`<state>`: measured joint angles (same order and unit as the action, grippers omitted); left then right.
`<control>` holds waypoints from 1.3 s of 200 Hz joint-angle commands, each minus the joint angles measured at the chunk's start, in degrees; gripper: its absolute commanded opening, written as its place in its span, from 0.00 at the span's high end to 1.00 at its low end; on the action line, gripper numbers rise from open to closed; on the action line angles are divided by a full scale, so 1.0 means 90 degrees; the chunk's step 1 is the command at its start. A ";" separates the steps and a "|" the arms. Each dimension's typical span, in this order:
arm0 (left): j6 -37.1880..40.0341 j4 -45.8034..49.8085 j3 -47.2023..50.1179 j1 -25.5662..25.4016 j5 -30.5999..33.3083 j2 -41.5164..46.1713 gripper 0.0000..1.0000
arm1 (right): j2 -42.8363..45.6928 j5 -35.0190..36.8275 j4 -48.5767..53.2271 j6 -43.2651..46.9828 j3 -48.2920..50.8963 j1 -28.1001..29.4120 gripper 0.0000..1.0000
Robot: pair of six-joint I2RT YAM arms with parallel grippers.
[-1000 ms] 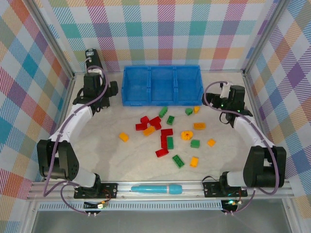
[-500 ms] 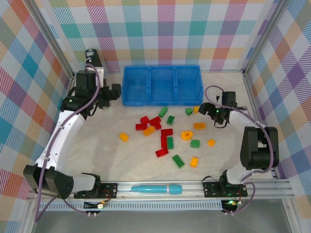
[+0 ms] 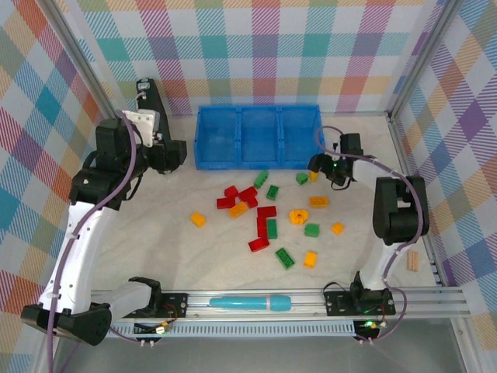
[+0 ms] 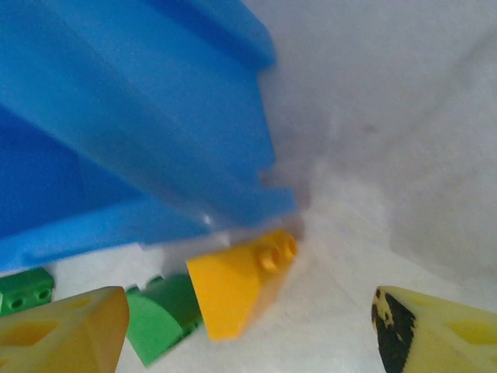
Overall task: Sort the legos into containers by color
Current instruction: Pick up the lego from the middle-right of the table.
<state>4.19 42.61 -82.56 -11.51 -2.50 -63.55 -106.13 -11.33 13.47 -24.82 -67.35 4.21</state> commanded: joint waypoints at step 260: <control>0.0639 0.1205 -0.1829 -0.0160 0.0189 -0.0239 0.00 | 0.0258 0.1731 0.2298 0.0687 -0.0833 0.0636 0.65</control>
<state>8.67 50.37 -91.74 -11.73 -2.70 -65.58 -109.27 4.14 30.17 -20.25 -75.05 9.45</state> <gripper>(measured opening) 0.997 0.361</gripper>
